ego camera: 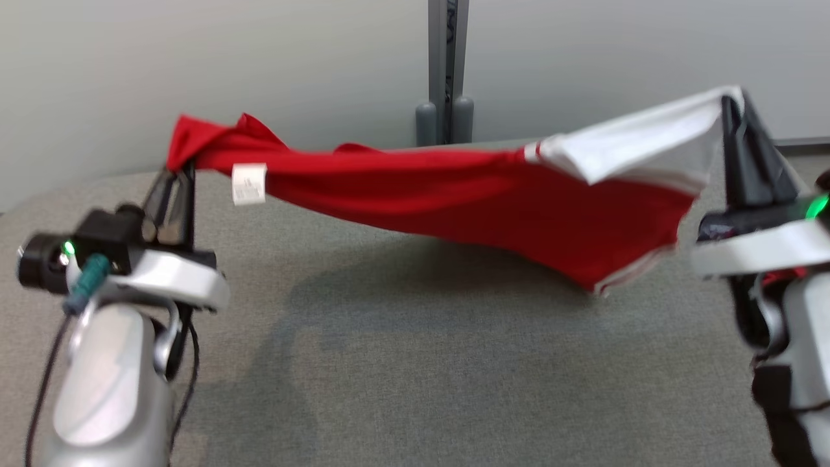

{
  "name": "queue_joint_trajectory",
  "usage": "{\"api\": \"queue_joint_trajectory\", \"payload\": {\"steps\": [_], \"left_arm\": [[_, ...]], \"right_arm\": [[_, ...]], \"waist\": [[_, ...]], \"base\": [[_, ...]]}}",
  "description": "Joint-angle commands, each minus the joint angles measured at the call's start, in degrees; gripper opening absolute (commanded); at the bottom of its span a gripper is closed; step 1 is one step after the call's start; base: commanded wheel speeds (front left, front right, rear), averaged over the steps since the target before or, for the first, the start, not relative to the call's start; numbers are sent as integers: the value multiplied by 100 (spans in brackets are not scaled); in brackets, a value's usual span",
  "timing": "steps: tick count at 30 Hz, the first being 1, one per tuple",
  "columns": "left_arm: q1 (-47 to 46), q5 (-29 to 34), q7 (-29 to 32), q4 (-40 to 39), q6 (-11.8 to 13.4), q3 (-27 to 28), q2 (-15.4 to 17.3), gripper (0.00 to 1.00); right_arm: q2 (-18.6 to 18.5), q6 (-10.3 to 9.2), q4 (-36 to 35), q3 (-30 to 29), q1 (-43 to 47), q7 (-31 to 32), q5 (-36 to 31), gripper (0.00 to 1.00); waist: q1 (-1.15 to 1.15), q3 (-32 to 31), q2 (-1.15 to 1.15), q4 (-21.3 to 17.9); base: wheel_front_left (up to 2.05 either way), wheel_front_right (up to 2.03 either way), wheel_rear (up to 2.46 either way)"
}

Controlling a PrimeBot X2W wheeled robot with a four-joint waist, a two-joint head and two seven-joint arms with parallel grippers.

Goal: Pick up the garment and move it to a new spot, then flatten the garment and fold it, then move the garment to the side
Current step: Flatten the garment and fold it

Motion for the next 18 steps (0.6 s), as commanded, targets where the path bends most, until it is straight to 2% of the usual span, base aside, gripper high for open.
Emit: {"api": "queue_joint_trajectory", "payload": {"steps": [1,5,12,18], "left_arm": [[-276,14,-7,51,-35,0,98,0],[-1017,112,-7,242,-113,-103,374,0],[-1876,155,185,479,-166,-201,656,0],[-2660,112,529,824,-199,-338,717,0]], "right_arm": [[-127,-2,-56,16,-257,1,-8,0],[-355,-2,-79,102,-979,1,25,0],[-582,-2,105,295,-1836,1,-10,0],[-786,-2,655,552,-2735,1,-142,0]], "waist": [[0,-130,0,72],[0,-180,0,117],[0,-57,0,188],[0,722,0,319]], "base": [[0,0,0],[0,0,0],[0,0,0],[0,0,0]]}}
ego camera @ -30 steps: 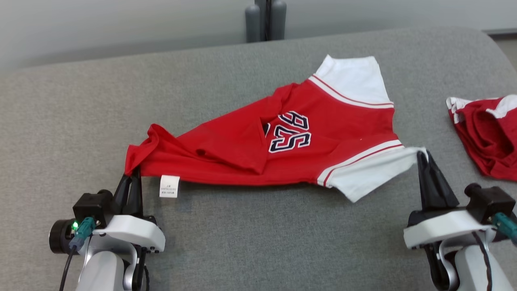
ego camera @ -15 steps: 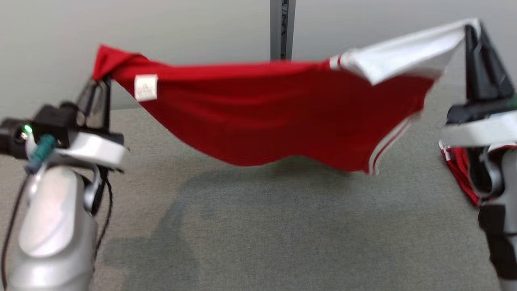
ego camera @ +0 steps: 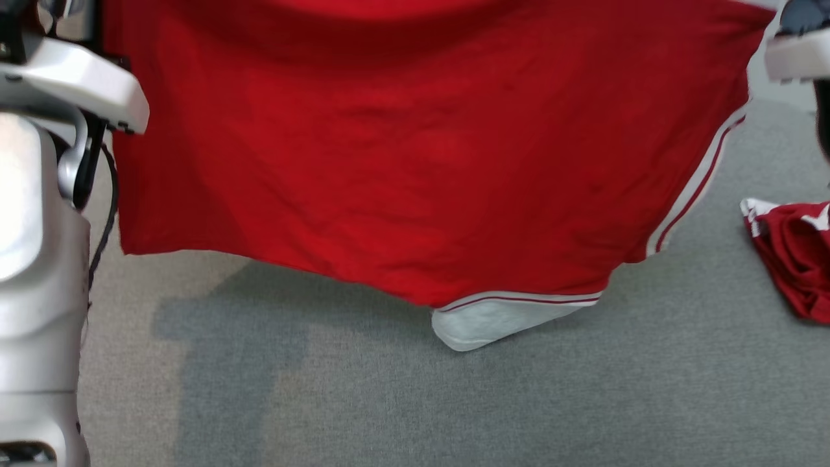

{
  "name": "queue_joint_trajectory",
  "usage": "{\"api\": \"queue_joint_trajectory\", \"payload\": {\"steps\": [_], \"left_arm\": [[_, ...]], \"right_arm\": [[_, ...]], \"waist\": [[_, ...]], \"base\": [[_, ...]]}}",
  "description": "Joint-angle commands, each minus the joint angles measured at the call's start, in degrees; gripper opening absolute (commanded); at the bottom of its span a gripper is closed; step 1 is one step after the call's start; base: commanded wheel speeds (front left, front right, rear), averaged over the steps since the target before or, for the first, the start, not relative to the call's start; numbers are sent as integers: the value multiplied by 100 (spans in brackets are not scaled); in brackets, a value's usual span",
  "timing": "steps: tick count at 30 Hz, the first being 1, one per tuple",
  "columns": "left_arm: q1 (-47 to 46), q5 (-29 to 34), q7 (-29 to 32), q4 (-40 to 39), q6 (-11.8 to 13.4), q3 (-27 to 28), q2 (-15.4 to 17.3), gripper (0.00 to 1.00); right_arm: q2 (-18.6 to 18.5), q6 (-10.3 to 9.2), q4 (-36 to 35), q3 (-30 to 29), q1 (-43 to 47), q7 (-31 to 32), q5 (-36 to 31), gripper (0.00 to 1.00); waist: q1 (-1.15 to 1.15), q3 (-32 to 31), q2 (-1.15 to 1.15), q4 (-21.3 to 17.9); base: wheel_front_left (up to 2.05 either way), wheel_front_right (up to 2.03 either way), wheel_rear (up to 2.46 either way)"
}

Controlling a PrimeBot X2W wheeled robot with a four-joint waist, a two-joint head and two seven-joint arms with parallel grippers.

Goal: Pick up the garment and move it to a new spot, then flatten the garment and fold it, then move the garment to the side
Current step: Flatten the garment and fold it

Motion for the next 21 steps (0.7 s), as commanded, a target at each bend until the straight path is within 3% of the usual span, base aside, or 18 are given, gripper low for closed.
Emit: {"api": "queue_joint_trajectory", "payload": {"steps": [1,6,13,17,21], "left_arm": [[-251,0,49,130,-13,-32,-7,0],[-1224,189,-31,631,122,-138,48,0],[-2642,240,-409,1262,389,-146,25,0],[-2936,93,-507,1517,440,-93,-90,0],[-2517,-90,-512,1540,471,24,-215,0]], "right_arm": [[-76,-2,171,88,-299,1,-77,0],[-218,-2,734,349,-1471,0,-438,0],[-150,-3,1266,-49,-2962,1,-987,0],[-129,-3,1285,-294,-3246,1,-1106,0],[-81,-3,1171,-347,-2816,1,-1011,0]], "waist": [[0,561,0,120],[0,1442,0,238],[0,2149,0,304],[0,2302,0,329],[0,2391,0,312]], "base": [[0,0,0],[0,0,0],[0,0,0],[0,0,0],[0,0,0]]}}
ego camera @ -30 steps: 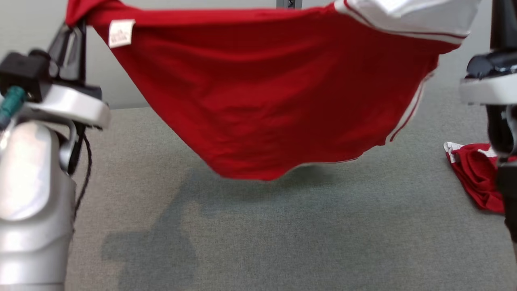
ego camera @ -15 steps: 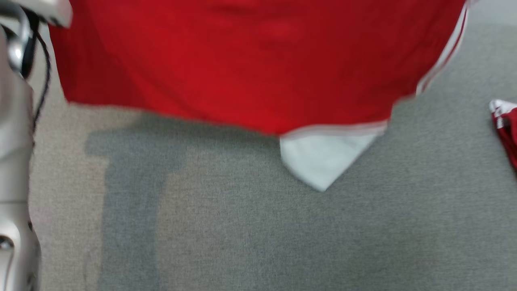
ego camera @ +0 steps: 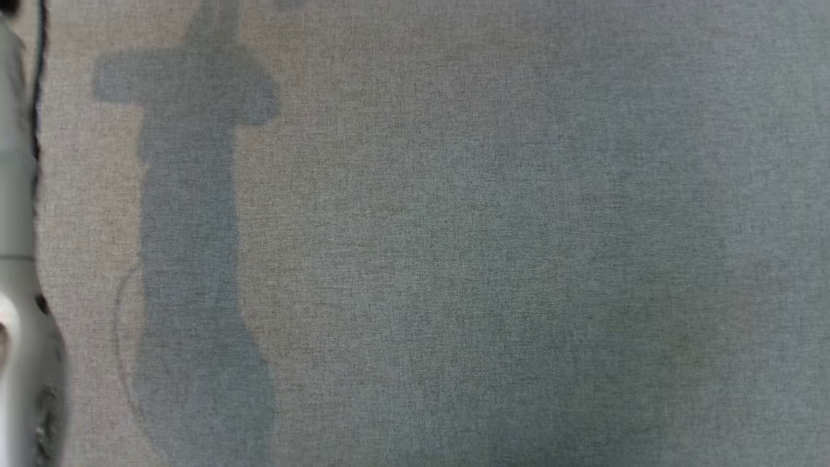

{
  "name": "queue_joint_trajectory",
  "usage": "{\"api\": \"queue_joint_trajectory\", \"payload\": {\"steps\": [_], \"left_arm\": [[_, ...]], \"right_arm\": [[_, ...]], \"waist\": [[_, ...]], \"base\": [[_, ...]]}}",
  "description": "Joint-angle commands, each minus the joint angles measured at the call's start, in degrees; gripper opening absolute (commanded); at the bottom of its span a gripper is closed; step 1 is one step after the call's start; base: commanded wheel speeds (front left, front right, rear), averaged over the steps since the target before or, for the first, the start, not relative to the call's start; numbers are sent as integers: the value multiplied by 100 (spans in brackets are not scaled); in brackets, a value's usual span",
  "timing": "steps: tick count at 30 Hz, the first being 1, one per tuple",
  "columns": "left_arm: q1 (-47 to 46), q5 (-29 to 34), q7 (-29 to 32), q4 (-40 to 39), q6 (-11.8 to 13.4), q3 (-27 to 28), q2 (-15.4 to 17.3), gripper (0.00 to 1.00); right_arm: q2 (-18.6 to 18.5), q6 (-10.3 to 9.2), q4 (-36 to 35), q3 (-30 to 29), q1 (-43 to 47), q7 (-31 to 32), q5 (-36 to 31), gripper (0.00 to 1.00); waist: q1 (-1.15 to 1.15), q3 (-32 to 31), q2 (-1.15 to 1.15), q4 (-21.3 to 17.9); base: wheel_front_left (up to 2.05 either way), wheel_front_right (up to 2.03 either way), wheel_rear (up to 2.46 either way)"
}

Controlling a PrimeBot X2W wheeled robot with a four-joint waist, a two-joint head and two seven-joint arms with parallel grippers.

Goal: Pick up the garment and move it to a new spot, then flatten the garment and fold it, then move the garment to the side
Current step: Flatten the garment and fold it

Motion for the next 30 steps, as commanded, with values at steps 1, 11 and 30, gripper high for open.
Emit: {"api": "queue_joint_trajectory", "payload": {"steps": [1,11,30], "left_arm": [[423,-99,-4,31,32,63,-43,0],[3052,-684,-13,-94,96,613,-707,0],[6269,-957,-14,-191,215,1032,-964,0]], "right_arm": [[4,-4,-76,-64,369,1,170,0],[136,-4,-869,292,3507,1,1120,0],[756,-4,-553,540,7542,1,1646,0]], "waist": [[0,47,0,-6],[0,-328,0,-106],[0,-1955,0,-444]], "base": [[0,0,0],[0,0,0],[0,0,0]]}}
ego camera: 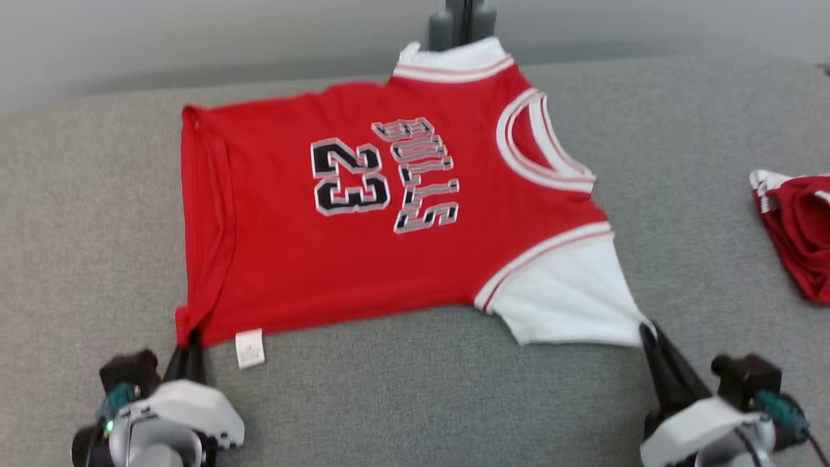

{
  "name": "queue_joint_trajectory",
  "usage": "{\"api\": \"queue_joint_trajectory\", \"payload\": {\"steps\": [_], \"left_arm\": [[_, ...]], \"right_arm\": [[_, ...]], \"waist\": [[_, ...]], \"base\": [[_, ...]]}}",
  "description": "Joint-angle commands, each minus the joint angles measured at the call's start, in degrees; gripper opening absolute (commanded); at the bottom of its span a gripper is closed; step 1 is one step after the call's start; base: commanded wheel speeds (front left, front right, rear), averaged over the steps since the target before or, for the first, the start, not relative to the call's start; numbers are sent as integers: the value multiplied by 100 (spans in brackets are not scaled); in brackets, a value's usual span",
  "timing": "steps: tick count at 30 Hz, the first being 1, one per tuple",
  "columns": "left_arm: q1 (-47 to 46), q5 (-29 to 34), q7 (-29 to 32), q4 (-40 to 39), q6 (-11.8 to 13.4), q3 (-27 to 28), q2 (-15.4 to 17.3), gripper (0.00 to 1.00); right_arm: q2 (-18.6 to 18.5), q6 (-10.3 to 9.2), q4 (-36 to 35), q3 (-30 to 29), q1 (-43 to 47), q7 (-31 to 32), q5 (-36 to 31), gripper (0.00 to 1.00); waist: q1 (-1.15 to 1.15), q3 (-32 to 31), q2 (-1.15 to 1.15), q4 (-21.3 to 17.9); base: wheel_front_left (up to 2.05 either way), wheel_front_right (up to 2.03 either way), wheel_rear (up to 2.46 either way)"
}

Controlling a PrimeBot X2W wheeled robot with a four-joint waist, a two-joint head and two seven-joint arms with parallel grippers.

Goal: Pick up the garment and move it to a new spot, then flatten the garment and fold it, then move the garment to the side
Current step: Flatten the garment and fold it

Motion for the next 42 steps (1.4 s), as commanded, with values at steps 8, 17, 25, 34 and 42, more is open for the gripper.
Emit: {"api": "queue_joint_trajectory", "payload": {"steps": [8,17,25,34,42], "left_arm": [[1283,-450,-7,-177,170,-116,46,0],[2044,-660,-8,-514,323,-347,45,0],[1934,-586,-8,-1286,302,-389,41,0],[1337,-505,-8,-1595,316,-451,39,0],[575,-603,-8,-1081,281,-656,34,0]], "right_arm": [[12,-4,246,140,988,-1,40,0],[-58,-4,193,157,1574,-1,73,0],[55,-4,-192,-62,1316,-1,133,0],[76,-3,-392,-304,311,0,88,0],[-44,-3,55,-282,-761,-1,-113,0]], "waist": [[0,-1042,0,-160],[0,-1285,0,-206],[0,-1145,0,-76],[0,-808,0,133],[0,-360,0,303]], "base": [[0,0,0],[0,0,0],[0,0,0],[0,0,0],[0,0,0]]}}
